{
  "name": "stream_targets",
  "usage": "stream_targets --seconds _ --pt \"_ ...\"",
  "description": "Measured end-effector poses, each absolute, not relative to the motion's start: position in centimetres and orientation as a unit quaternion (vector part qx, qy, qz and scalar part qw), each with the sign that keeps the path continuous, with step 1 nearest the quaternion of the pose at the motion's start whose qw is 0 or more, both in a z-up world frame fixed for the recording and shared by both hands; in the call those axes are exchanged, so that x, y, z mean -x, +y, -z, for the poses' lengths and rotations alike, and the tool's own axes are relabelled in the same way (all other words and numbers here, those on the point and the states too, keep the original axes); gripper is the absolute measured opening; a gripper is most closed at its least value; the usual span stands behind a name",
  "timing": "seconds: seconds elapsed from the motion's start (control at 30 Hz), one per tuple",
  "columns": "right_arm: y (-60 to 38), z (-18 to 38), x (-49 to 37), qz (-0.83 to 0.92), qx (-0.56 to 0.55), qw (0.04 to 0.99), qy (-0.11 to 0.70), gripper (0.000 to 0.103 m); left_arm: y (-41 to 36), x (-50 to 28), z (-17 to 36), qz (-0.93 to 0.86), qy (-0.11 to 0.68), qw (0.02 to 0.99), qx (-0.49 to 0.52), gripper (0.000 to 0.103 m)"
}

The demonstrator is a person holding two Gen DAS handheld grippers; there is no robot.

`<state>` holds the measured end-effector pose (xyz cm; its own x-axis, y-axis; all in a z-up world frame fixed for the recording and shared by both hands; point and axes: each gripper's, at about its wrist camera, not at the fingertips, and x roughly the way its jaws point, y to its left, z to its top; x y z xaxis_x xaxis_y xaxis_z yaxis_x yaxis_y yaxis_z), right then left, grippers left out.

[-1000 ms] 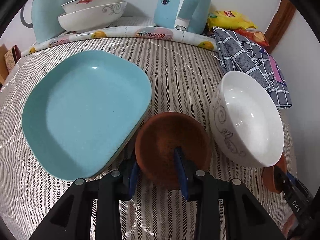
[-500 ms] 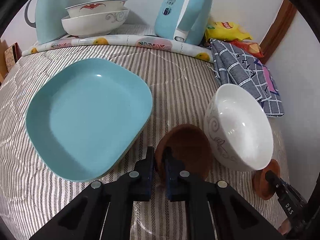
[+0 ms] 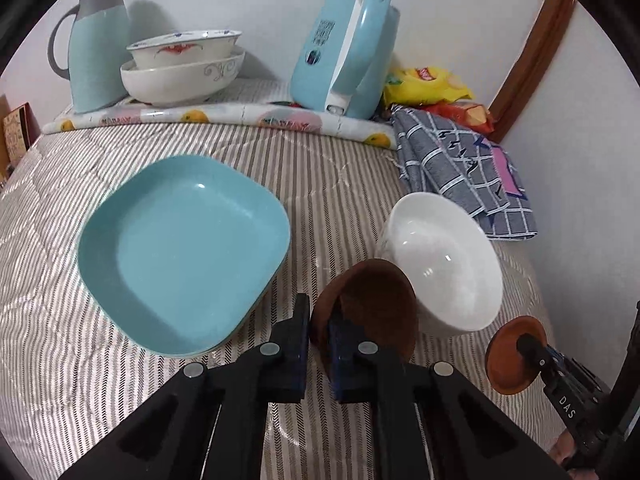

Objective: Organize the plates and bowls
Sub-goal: 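Lift the brown clay bowl with the right gripper, then lower the held brown clay bowl into the white bowl with the right gripper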

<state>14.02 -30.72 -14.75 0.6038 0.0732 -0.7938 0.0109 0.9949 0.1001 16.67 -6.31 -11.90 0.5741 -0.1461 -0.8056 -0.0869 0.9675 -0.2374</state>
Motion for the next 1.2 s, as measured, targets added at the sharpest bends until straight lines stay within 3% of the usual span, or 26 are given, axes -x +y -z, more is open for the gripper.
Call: stream_targets --seconds 0.67,1.2 --pt "-27.5 7.9 -15.2 -0.028 -0.044 0.913 0.405 0.008 -3.0 -15.9 6.7 0.014 0.423 0.897 0.127 0.009" --pt "-23.1 10.6 -21.0 -0.042 -0.008 0.891 0.452 0.008 -0.7 -18.9 7.8 0.006 0.433 0.891 0.136 0.009"
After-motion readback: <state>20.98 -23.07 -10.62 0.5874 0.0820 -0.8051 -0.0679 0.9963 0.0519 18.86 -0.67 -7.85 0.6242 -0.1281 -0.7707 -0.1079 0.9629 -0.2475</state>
